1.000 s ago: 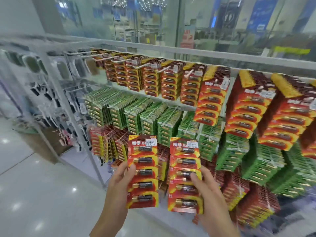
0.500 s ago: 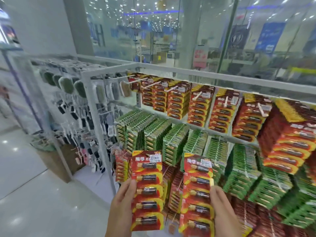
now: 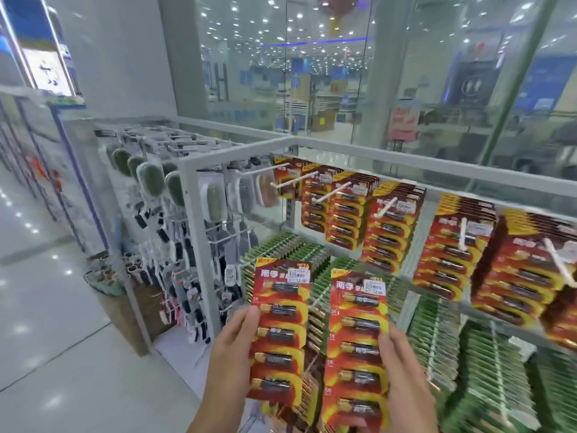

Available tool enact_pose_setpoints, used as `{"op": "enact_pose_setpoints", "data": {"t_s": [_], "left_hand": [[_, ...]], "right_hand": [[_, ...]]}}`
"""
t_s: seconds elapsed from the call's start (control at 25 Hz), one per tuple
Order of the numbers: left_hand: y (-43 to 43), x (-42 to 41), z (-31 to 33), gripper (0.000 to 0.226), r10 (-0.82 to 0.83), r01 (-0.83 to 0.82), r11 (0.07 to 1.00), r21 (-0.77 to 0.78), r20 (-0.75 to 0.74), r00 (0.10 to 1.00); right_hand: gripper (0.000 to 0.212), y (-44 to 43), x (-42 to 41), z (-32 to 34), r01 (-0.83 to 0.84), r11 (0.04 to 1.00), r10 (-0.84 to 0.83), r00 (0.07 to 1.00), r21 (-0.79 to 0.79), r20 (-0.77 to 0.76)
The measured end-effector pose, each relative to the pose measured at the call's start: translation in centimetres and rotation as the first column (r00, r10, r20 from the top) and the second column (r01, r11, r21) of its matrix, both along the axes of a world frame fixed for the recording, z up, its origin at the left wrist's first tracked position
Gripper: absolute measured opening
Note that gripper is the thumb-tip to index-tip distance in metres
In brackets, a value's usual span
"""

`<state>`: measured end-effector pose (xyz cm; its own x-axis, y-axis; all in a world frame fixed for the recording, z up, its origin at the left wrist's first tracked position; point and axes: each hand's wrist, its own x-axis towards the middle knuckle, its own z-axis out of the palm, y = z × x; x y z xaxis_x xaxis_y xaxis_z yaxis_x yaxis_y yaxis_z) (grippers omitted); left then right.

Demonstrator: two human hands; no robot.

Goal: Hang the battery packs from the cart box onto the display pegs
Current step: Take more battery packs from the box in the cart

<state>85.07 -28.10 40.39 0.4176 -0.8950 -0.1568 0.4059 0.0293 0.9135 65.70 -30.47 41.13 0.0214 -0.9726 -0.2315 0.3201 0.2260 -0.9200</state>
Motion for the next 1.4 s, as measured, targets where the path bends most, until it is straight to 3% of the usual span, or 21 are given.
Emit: {"op": "enact_pose_setpoints", "data": {"t_s": [0.4,0.76,1.12,1.24,1.4], "left_hand": [[-11.6,6.4,4.9,0.027,-0.016,0.041,0.984,-0.174,0.144,0.989],[-16.5,9.6,4.1,0.028,-0.111,0.142,0.978,-0.153,0.193,0.975],[-26.6,7.6,3.9,0.022,-0.206,0.265,0.952,-0.154,0.319,0.925],[-30.6,6.6,2.9,0.020,-0.227,0.290,0.946,-0.144,0.344,0.911],[-33.6,6.2,1.1,0.046,-0.245,0.302,0.945,-0.128,0.335,0.910]], "right_hand": [[0.018,-6.4,4.6,-0.4,0.015,0.999,-0.016,1.000,0.038,0.015],[0.017,-7.9,8.4,-0.7,0.076,0.992,-0.078,0.997,0.102,0.019],[0.020,-7.4,10.9,4.3,0.211,0.969,-0.215,0.977,-0.130,-0.011],[0.021,-7.7,11.6,5.0,0.239,0.947,-0.261,0.962,-0.216,-0.084],[0.024,-8.3,11.8,4.8,0.220,0.945,-0.254,0.960,-0.243,-0.118]]}}
